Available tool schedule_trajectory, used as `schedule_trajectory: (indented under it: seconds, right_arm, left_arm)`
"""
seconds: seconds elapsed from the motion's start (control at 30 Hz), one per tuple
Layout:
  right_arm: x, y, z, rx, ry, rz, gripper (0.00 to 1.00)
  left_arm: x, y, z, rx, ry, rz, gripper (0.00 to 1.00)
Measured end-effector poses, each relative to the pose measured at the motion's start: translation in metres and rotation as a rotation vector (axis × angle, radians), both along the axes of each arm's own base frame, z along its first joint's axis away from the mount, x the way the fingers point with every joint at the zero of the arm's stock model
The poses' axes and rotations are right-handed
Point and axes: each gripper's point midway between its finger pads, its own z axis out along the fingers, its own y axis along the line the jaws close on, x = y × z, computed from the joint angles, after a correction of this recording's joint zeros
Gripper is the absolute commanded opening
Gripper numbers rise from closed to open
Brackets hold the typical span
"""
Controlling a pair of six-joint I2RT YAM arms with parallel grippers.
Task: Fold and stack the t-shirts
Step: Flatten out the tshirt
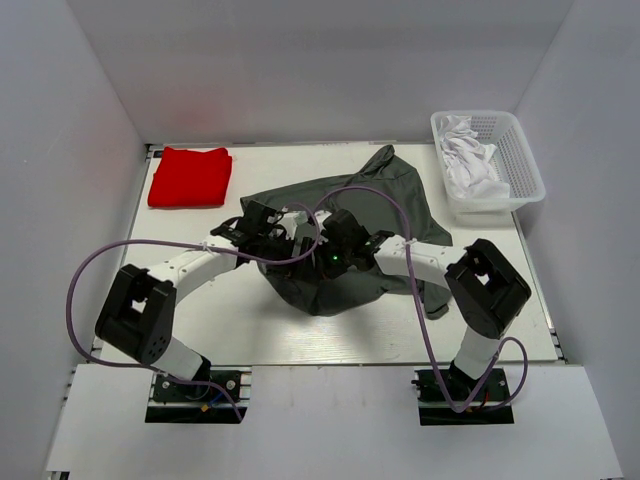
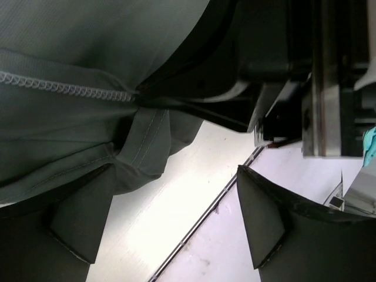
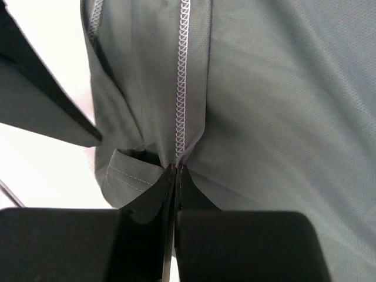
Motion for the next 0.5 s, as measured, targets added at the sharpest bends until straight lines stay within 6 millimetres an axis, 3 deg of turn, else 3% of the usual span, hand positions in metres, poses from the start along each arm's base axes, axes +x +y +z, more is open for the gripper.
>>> schedule_trajectory:
  seconds: [0.5]
  right_arm:
    - [-0.009,-0.010,-0.004,0.010,0.059,-0.012,0.00]
  left_arm:
    - [0.005,-0.011,-0.013,0.051,-0.072,-0.013,0.89]
